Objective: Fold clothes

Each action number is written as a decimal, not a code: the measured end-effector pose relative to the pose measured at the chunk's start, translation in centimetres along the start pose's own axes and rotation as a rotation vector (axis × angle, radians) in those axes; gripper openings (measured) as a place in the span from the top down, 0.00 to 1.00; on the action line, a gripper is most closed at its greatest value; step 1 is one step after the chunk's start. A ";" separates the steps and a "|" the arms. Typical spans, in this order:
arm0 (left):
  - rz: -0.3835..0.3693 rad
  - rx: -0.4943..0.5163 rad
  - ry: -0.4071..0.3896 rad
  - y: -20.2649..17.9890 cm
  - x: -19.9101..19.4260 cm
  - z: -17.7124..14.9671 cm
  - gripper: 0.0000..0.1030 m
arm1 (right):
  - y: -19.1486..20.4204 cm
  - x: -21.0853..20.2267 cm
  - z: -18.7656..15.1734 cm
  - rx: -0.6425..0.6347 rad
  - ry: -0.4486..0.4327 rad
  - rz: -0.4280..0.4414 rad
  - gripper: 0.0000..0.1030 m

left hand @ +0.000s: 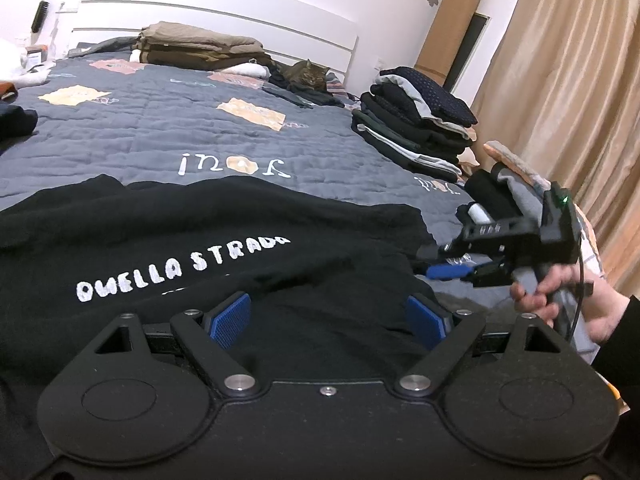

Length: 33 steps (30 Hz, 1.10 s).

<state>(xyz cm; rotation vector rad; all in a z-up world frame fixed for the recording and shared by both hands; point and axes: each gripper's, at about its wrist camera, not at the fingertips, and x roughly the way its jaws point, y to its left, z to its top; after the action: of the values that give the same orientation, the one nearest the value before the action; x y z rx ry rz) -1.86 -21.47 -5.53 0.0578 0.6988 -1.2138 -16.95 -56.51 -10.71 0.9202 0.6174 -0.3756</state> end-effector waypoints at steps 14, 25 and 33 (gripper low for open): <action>0.012 -0.010 -0.004 0.7 -0.2 0.0 0.18 | 1.0 -0.2 -1.8 -0.057 0.026 -0.026 0.98; 0.015 -0.016 -0.008 0.8 -0.7 0.2 0.18 | -1.3 -1.4 -2.4 -0.065 0.054 -0.097 0.94; 0.055 -0.026 -0.013 1.4 -2.2 -0.4 0.18 | -0.4 -5.6 -2.9 -0.118 0.015 -0.044 0.65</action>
<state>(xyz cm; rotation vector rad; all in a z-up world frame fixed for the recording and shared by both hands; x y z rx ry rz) -1.17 -18.96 -5.12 0.0467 0.6971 -1.1513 -22.42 -54.06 -8.73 0.7982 0.6680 -0.3683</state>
